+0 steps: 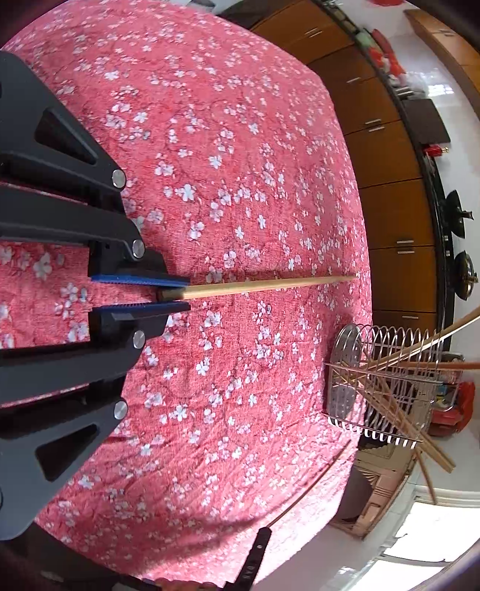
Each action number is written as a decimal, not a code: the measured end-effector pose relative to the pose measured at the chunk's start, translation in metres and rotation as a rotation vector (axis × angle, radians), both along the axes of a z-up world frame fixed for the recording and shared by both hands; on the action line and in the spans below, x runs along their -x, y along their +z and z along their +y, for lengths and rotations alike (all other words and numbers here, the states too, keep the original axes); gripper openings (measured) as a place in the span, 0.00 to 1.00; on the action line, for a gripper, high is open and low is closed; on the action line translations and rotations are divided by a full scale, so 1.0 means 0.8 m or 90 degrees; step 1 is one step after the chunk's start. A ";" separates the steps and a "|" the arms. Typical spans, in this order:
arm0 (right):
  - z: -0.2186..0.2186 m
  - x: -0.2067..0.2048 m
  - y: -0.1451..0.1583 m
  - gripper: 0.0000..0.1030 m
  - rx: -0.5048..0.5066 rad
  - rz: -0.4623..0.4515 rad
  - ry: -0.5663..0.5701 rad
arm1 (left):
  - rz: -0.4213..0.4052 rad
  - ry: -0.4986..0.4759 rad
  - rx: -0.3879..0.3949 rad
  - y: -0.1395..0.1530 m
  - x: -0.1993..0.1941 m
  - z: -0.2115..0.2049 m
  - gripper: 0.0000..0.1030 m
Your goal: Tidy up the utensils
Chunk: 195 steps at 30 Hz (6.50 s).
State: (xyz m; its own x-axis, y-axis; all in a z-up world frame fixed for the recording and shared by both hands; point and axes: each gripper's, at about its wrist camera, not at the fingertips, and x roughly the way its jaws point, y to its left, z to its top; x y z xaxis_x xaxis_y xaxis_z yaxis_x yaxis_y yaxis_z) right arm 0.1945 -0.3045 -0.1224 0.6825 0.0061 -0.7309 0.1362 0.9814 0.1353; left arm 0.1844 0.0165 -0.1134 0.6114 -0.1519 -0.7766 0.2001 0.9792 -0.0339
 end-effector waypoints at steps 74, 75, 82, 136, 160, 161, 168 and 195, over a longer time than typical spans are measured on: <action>0.075 0.029 0.394 0.07 0.000 -0.399 0.131 | -0.433 0.013 0.145 0.384 -0.007 -0.083 0.07; 0.077 0.025 0.396 0.07 -0.001 -0.399 0.132 | -0.440 0.021 0.147 0.390 -0.013 -0.084 0.07; 0.092 -0.018 0.414 0.07 0.000 -0.402 0.138 | -0.487 0.065 0.131 0.414 -0.049 -0.097 0.07; 0.091 -0.008 0.343 0.96 0.082 -0.370 0.022 | -0.419 0.160 0.041 0.330 -0.012 0.010 0.98; 0.182 0.171 0.188 0.96 0.178 -0.446 0.053 | -0.411 0.116 0.032 0.165 0.126 0.006 0.98; 0.184 0.174 0.183 0.96 0.183 -0.449 0.053 | -0.406 0.113 0.038 0.161 0.128 0.006 0.98; 0.185 0.188 0.158 0.96 0.160 -0.450 0.064 | -0.414 0.114 0.047 0.140 0.145 0.001 0.98; 0.165 0.209 0.138 0.96 0.122 -0.452 0.074 | -0.466 0.126 0.045 0.121 0.173 -0.015 0.98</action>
State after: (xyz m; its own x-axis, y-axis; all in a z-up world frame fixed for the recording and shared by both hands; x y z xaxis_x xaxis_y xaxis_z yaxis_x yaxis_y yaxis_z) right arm 0.0271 -0.1722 -0.0119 0.9937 0.0232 -0.1098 -0.0258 0.9994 -0.0227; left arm 0.0462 0.0048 -0.0165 0.9877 -0.0200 -0.1554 0.0165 0.9996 -0.0236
